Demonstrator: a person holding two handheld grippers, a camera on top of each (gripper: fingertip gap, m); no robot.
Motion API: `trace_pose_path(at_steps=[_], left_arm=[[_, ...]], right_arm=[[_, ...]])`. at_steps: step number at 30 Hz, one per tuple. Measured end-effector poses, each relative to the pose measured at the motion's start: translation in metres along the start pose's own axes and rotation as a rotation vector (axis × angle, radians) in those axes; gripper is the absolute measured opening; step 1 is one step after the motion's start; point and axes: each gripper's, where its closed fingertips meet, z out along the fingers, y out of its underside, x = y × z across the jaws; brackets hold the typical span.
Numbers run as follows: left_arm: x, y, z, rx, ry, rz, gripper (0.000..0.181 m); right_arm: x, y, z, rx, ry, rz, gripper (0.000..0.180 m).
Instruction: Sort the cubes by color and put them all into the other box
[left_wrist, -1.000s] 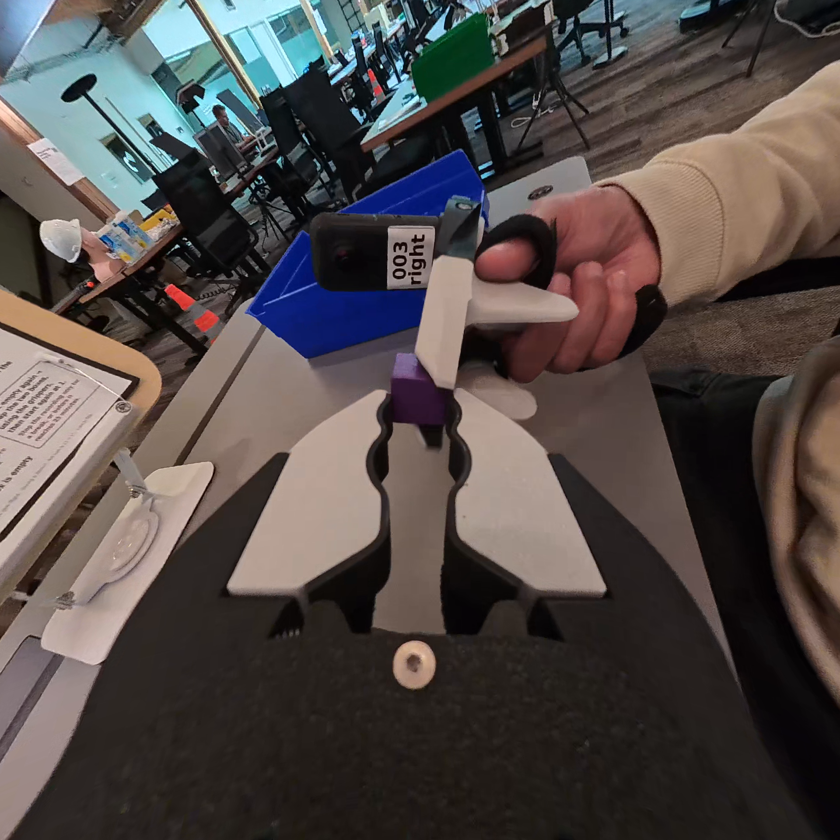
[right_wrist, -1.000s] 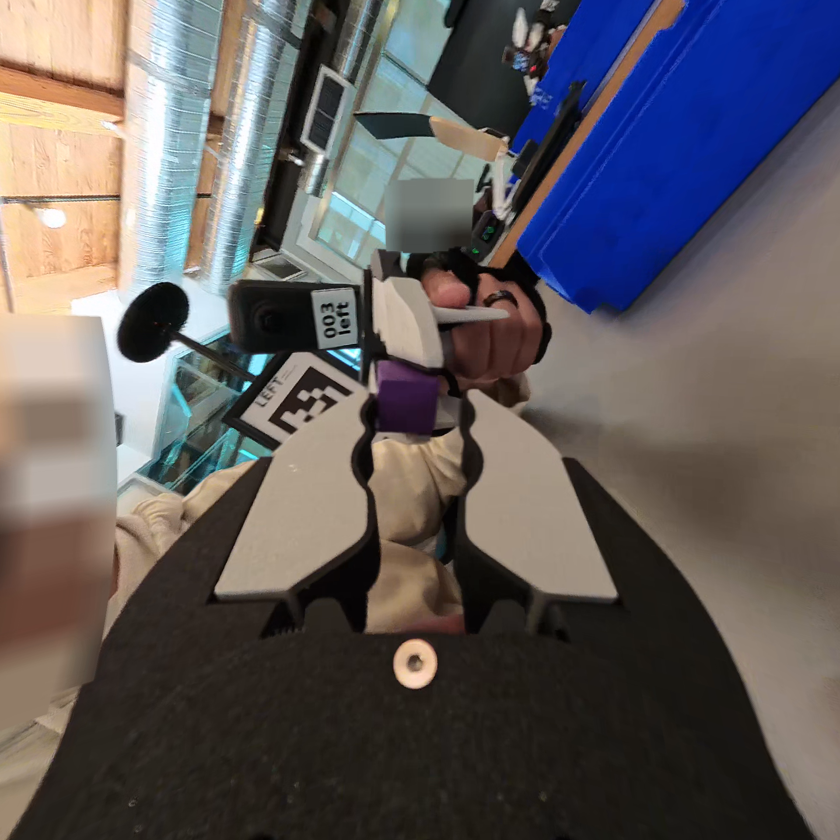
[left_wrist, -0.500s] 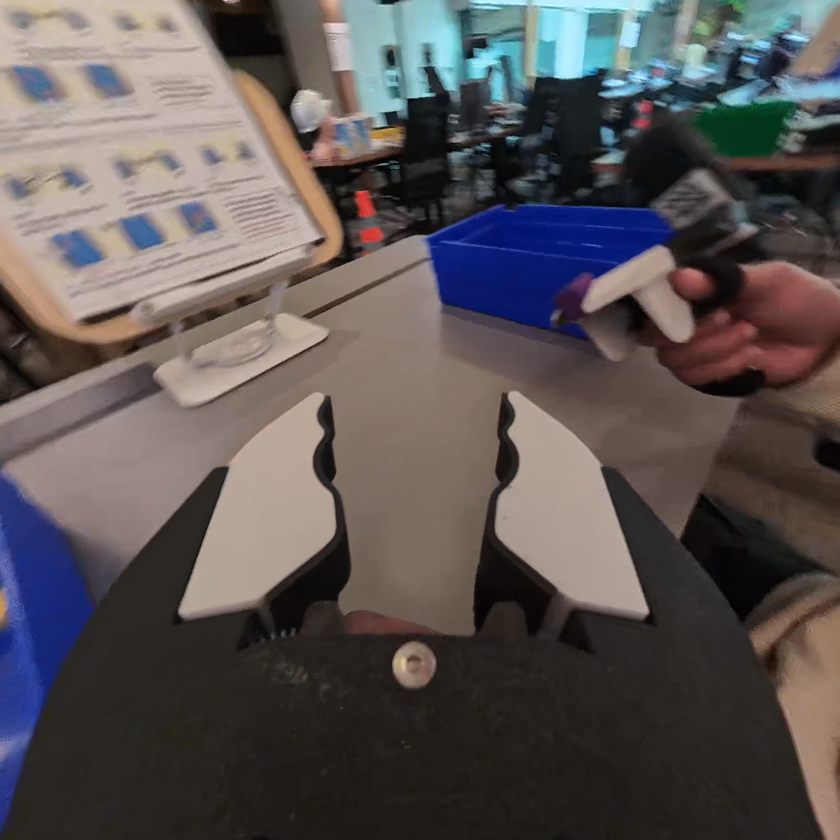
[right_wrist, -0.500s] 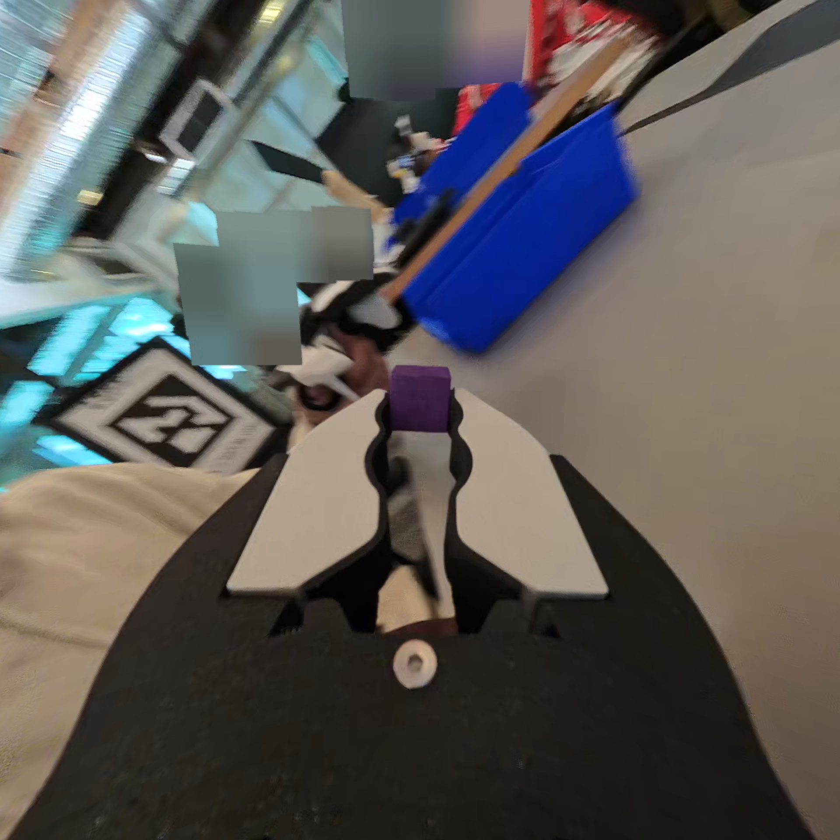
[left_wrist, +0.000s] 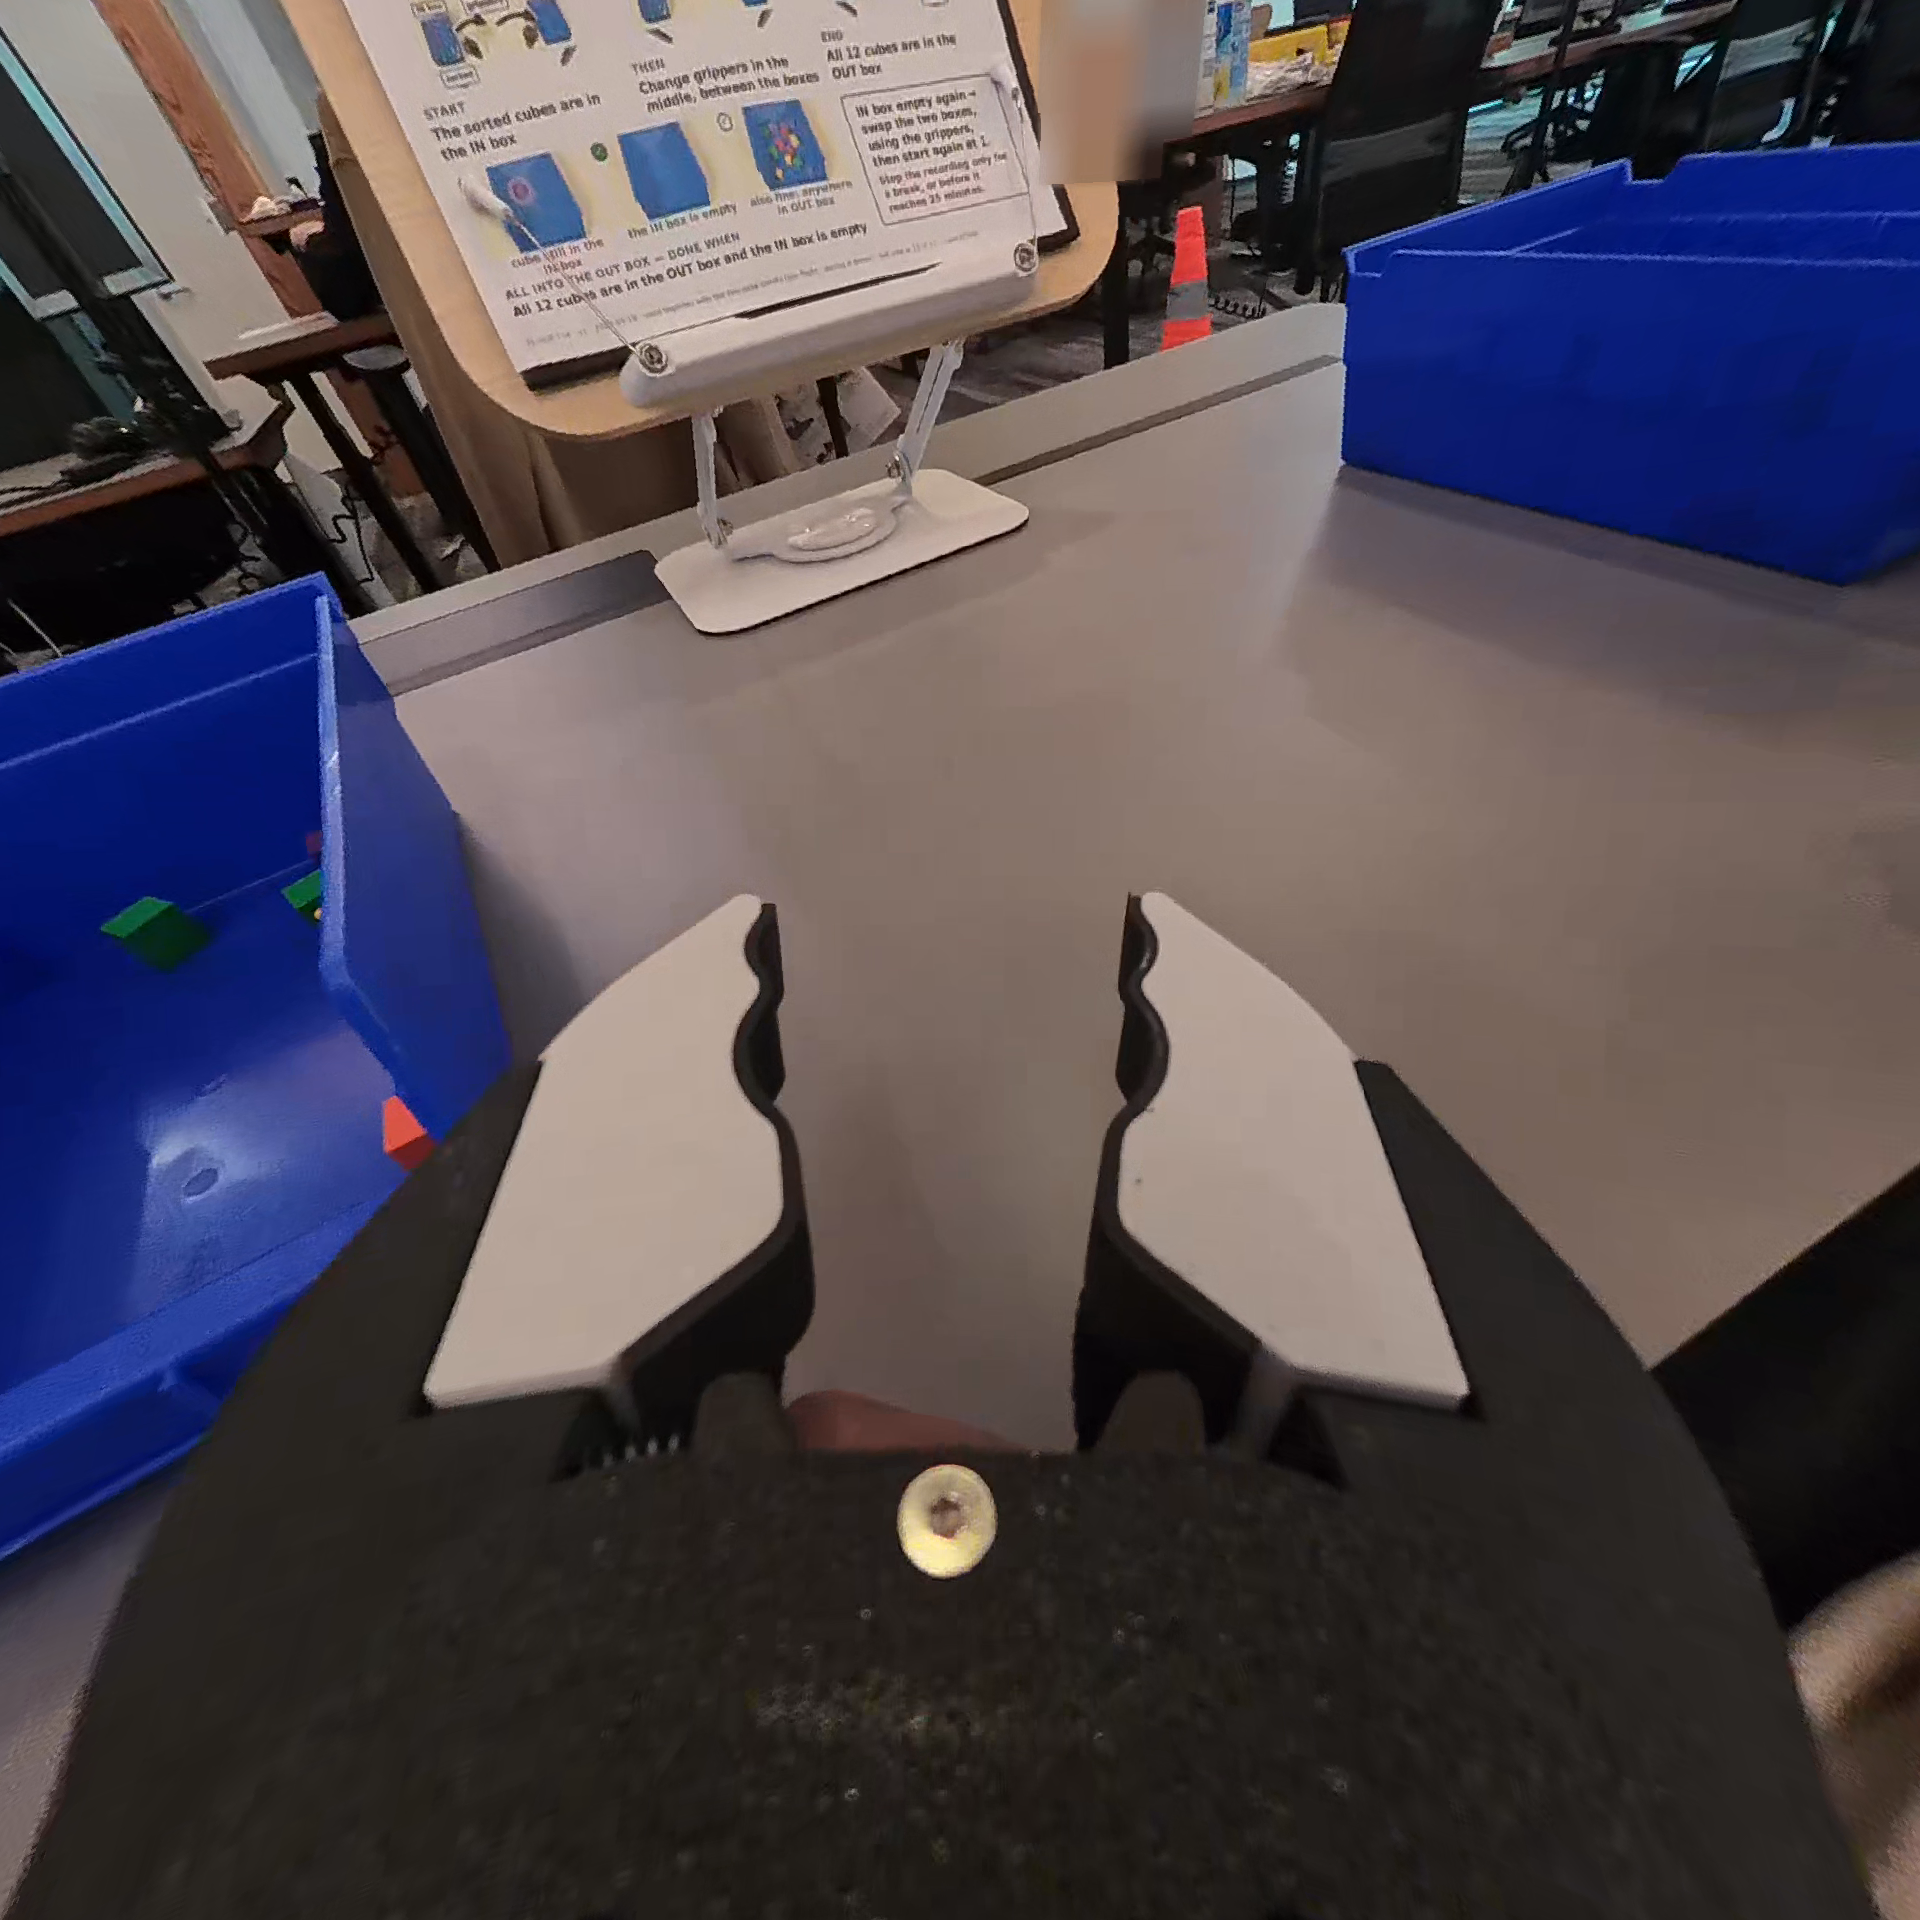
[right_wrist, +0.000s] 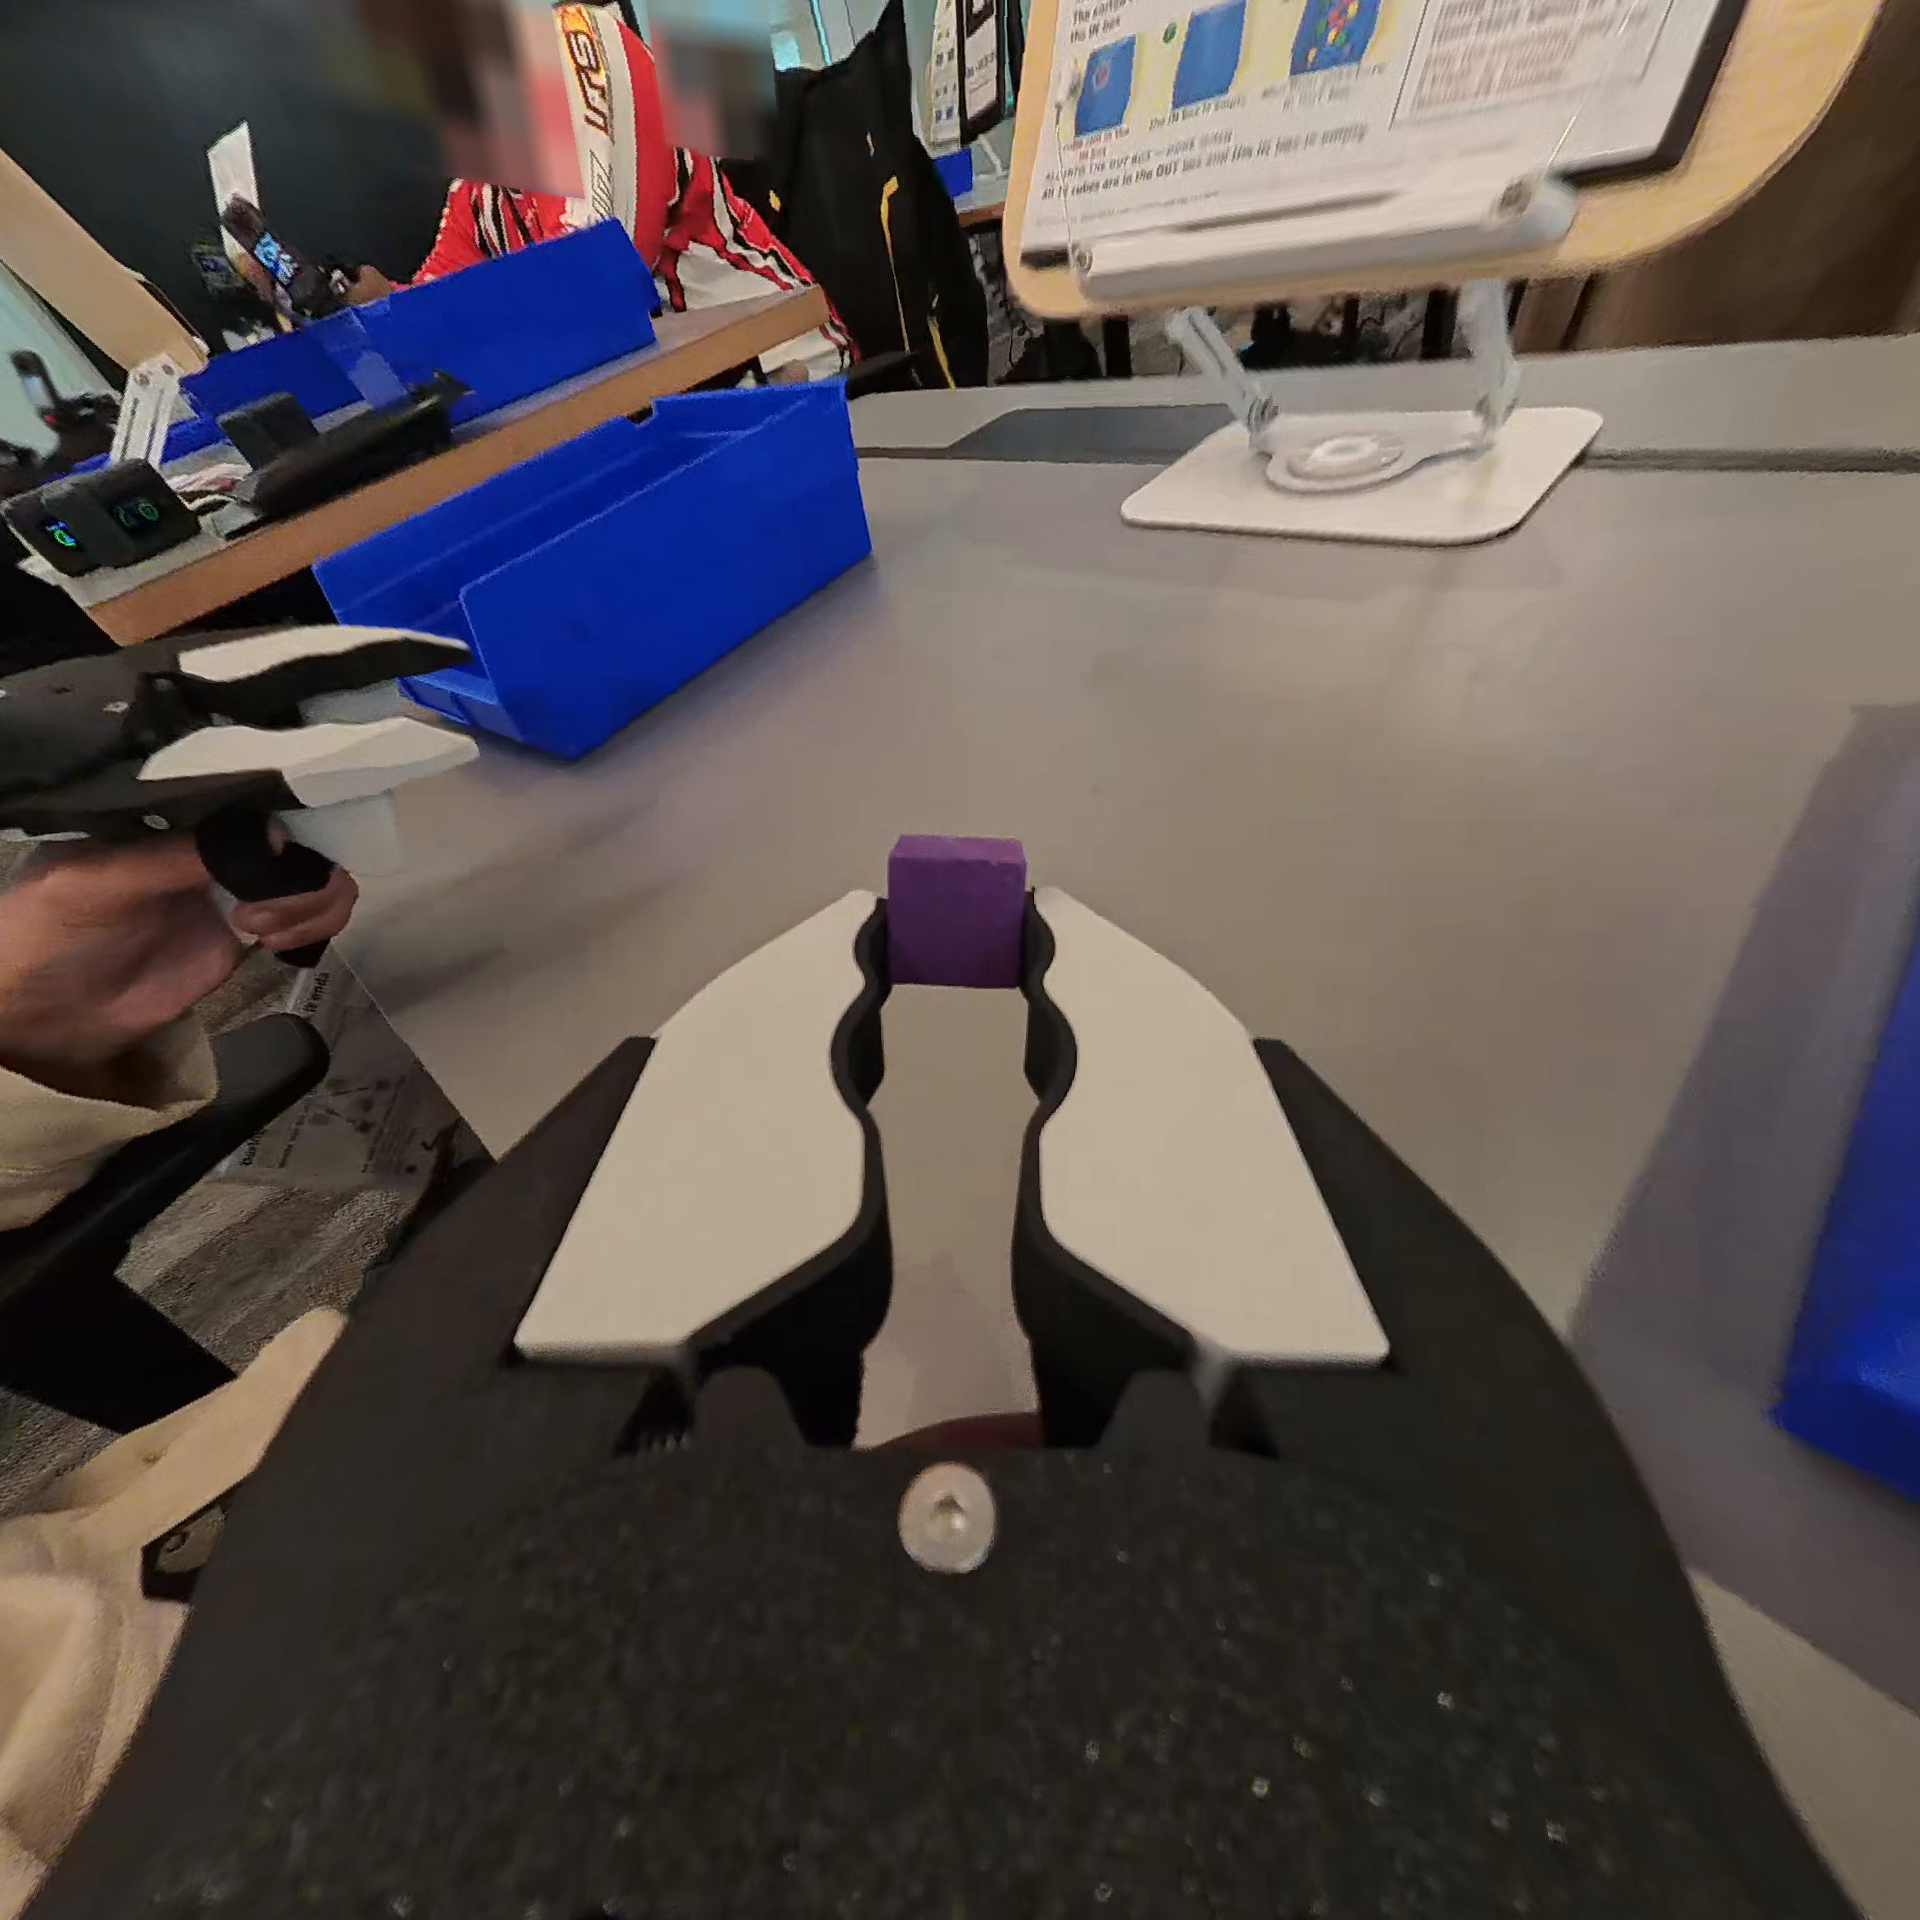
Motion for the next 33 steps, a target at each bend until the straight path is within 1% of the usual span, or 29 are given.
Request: trace_pose_path(at_steps=[1,2,3,4,5,6,7,8,9,10,11,12,15,17,19,23,26,28,30,32,33], left_arm=[[0.000,0.001,0.001,-0.006,-0.001,0.003,0.062],[-0.002,0.003,0.002,-0.014,-0.004,0.003,0.062],[-0.005,0.003,0.003,-0.016,-0.010,-0.001,0.062],[-0.007,0.002,0.003,-0.013,-0.013,-0.010,0.062],[-0.010,0.002,0.004,-0.012,-0.012,-0.024,0.061],[-0.011,0.004,0.005,-0.018,-0.007,-0.041,0.060],[-0.012,0.005,0.007,-0.027,0.003,-0.060,0.060],[-0.012,0.007,0.009,-0.035,0.014,-0.077,0.060],[-0.012,0.007,0.011,-0.041,0.024,-0.092,0.060],[-0.011,0.008,0.012,-0.044,0.033,-0.105,0.060],[-0.010,0.008,0.012,-0.046,0.041,-0.112,0.060],[-0.009,0.008,0.013,-0.049,0.046,-0.111,0.060],[-0.008,0.007,0.011,-0.050,0.034,-0.078,0.060],[-0.007,0.008,0.009,-0.054,0.032,-0.062,0.060],[-0.004,0.010,0.008,-0.059,0.042,-0.061,0.059],[0.000,0.013,0.007,-0.067,0.062,-0.059,0.059],[0.003,0.012,0.005,-0.063,0.072,-0.051,0.059],[0.003,0.009,0.003,-0.056,0.068,-0.041,0.059],[0.002,0.006,0.001,-0.045,0.062,-0.035,0.059],[0.000,0.003,-0.001,-0.032,0.049,-0.032,0.059],[-0.002,0.002,-0.002,-0.027,0.039,-0.033,0.059]], right_arm=[[0.008,-0.011,-0.008,0.003,0.024,-0.056,0.023],[0.028,-0.029,-0.023,0.000,0.118,-0.166,0.023],[0.058,-0.053,-0.043,0.001,0.251,-0.260,0.023],[0.085,-0.075,-0.063,-0.011,0.330,-0.278,0.023],[0.104,-0.088,-0.074,-0.060,0.326,-0.238,0.023],[0.119,-0.091,-0.078,-0.148,0.285,-0.193,0.023],[0.136,-0.087,-0.078,-0.258,0.258,-0.202,0.023],[0.159,-0.078,-0.074,-0.373,0.265,-0.267,0.023],[0.185,-0.064,-0.069,-0.497,0.278,-0.342,0.023],[0.207,-0.044,-0.063,-0.624,0.258,-0.371,0.023],[0.222,-0.025,-0.056,-0.731,0.206,-0.353,0.024],[0.232,-0.008,-0.048,-0.802,0.150,-0.335,0.024],[0.243,0.030,-0.027,-0.943,0.013,-0.338,0.024],[0.235,0.044,-0.018,-0.995,-0.061,-0.331,0.024],[0.229,0.053,-0.015,-1.049,-0.099,-0.335,0.024],[0.205,0.060,-0.010,-1.069,-0.205,-0.236,0.023],[0.200,0.059,-0.012,-1.070,-0.204,-0.216,0.027],[0.202,0.050,-0.019,-1.052,-0.155,-0.230,0.042],[0.208,0.025,-0.030,-0.961,-0.043,-0.254,0.051],[0.198,-0.012,-0.043,-0.777,0.024,-0.257,0.053],[0.186,-0.031,-0.047,-0.650,0.047,-0.254,0.052]])
